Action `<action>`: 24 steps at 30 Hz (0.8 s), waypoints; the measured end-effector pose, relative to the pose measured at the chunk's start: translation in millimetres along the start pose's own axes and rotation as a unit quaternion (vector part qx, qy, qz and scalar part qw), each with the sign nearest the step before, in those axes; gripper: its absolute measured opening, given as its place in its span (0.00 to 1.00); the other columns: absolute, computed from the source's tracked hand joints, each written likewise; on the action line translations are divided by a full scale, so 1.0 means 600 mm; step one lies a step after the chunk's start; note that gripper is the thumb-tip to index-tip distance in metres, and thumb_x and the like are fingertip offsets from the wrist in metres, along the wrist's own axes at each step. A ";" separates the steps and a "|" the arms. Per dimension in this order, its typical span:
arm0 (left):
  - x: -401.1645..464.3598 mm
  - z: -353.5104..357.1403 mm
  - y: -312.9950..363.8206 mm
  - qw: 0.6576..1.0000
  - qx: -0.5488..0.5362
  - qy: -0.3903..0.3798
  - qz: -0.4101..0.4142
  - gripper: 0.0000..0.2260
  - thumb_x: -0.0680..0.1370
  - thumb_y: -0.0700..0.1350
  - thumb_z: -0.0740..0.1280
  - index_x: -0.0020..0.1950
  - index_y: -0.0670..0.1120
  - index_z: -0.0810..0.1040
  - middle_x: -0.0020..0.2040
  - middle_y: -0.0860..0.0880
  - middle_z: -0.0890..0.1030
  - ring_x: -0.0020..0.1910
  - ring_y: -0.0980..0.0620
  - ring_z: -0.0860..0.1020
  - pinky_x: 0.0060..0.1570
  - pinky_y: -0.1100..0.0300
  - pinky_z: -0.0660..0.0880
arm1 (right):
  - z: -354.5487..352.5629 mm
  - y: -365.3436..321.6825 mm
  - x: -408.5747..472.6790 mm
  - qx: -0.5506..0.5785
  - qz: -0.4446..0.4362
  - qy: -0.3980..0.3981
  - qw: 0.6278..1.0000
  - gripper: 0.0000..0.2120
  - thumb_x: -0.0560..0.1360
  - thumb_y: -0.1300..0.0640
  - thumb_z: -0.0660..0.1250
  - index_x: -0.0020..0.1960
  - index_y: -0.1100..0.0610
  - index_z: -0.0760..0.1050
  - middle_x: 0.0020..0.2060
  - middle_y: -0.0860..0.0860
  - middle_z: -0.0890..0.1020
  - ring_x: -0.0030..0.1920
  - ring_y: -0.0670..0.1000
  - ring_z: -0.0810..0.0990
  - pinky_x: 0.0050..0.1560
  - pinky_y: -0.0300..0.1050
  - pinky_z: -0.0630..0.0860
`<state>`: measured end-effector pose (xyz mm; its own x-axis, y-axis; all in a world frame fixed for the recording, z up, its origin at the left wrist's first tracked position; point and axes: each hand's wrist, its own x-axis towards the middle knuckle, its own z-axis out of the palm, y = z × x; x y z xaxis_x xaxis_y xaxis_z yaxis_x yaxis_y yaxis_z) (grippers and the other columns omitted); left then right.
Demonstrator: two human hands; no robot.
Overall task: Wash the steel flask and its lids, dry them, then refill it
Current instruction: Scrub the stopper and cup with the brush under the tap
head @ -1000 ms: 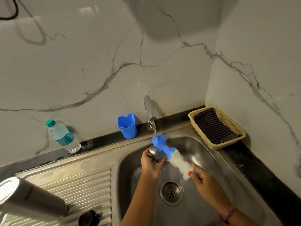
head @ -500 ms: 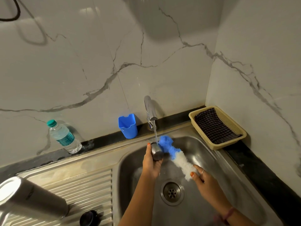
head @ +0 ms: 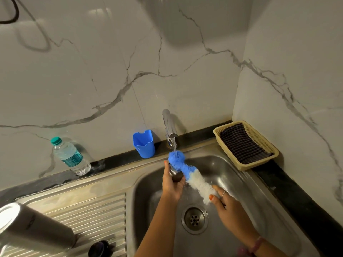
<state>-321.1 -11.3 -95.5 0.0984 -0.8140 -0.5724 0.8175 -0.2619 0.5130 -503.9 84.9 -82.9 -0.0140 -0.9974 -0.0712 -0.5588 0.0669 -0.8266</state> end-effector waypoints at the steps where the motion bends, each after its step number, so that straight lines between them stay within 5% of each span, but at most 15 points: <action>1: -0.001 0.001 -0.001 1.000 0.007 -0.003 0.001 0.22 0.78 0.54 0.68 0.66 0.41 0.75 0.61 0.36 0.80 0.62 0.38 0.79 0.67 0.42 0.73 | -0.001 0.003 0.002 0.002 0.009 0.000 1.000 0.21 0.79 0.49 0.62 0.70 0.50 0.68 0.53 0.46 0.82 0.51 0.42 0.80 0.45 0.30 0.73; 4: -0.004 0.002 -0.003 1.000 0.004 0.012 -0.004 0.19 0.79 0.51 0.68 0.64 0.40 0.74 0.62 0.35 0.79 0.62 0.37 0.79 0.68 0.43 0.72 | -0.004 0.009 0.010 0.013 0.039 0.003 0.999 0.20 0.79 0.49 0.60 0.71 0.50 0.68 0.42 0.42 0.80 0.39 0.39 0.76 0.36 0.29 0.70; 8: -0.005 0.004 0.000 1.000 -0.010 0.023 -0.011 0.20 0.81 0.51 0.64 0.68 0.39 0.74 0.62 0.37 0.80 0.62 0.40 0.79 0.64 0.47 0.75 | -0.001 0.003 -0.001 0.009 0.010 0.008 1.000 0.21 0.78 0.48 0.62 0.70 0.48 0.69 0.53 0.45 0.82 0.52 0.42 0.79 0.46 0.31 0.72; 14: -0.006 0.008 -0.001 0.999 -0.021 0.029 -0.013 0.19 0.82 0.50 0.59 0.67 0.40 0.73 0.63 0.35 0.78 0.63 0.37 0.77 0.68 0.44 0.72 | -0.012 0.011 0.009 0.005 0.042 0.011 0.999 0.20 0.79 0.50 0.61 0.70 0.50 0.68 0.29 0.42 0.73 0.30 0.39 0.72 0.32 0.30 0.70; 18: -0.004 0.014 0.007 1.000 -0.020 0.018 -0.004 0.21 0.80 0.54 0.65 0.66 0.41 0.73 0.62 0.35 0.79 0.62 0.37 0.79 0.65 0.43 0.74 | -0.012 0.015 0.001 0.015 0.017 0.018 1.000 0.20 0.78 0.47 0.62 0.69 0.48 0.69 0.36 0.42 0.80 0.36 0.37 0.75 0.39 0.32 0.70; 24: -0.008 0.016 -0.001 1.000 0.017 -0.008 -0.010 0.18 0.79 0.49 0.68 0.65 0.41 0.74 0.61 0.35 0.79 0.61 0.38 0.79 0.65 0.42 0.74 | -0.008 0.018 0.001 0.022 0.039 0.015 0.999 0.20 0.78 0.48 0.61 0.70 0.50 0.69 0.36 0.39 0.74 0.36 0.36 0.72 0.37 0.29 0.69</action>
<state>-327.6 -11.9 -87.0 0.0724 -0.8161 -0.5733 0.7998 -0.2959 0.5222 -513.7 84.7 -89.3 -0.0815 -0.9894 -0.1202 -0.5183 0.1450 -0.8428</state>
